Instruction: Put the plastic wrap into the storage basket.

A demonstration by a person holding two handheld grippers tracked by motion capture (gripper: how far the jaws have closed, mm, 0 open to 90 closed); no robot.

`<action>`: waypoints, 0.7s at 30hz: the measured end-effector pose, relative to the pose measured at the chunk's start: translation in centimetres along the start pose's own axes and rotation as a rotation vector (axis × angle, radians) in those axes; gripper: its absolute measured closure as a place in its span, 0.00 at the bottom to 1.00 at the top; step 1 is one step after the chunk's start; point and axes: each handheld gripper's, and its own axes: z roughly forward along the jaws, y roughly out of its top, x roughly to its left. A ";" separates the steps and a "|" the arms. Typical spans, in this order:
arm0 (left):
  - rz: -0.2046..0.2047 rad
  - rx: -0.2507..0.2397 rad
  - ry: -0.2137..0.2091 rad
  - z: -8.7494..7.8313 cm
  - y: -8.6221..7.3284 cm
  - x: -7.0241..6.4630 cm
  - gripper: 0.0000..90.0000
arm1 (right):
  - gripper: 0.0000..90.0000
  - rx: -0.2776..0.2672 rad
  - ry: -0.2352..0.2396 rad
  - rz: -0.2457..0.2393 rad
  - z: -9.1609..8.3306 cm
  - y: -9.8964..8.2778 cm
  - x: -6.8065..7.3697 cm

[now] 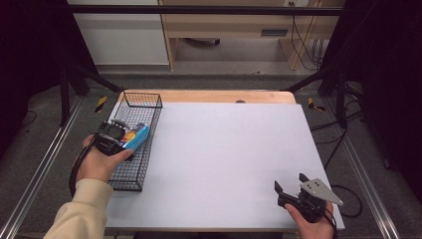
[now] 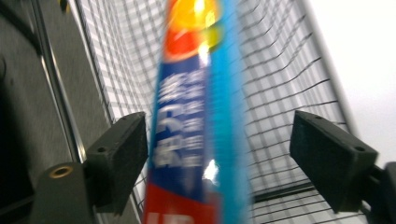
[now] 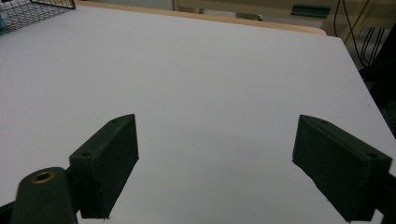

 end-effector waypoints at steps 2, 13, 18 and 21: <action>0.014 -0.044 0.007 -0.8 0.1 -0.4 0.16 | 0.16 0.002 0.001 0.004 0.0 0.0 0.0; 0.097 -0.242 -0.050 -4.3 0.7 -4.0 0.09 | 0.16 -0.002 -0.002 0.002 0.0 0.0 0.0; 0.173 -0.306 -0.096 -5.6 1.0 -6.7 0.07 | 0.16 0.001 -0.001 -0.001 0.0 0.0 0.1; 0.208 -0.328 -0.119 -6.0 1.2 -8.2 0.07 | 0.16 -0.001 -0.004 0.000 0.0 0.0 0.0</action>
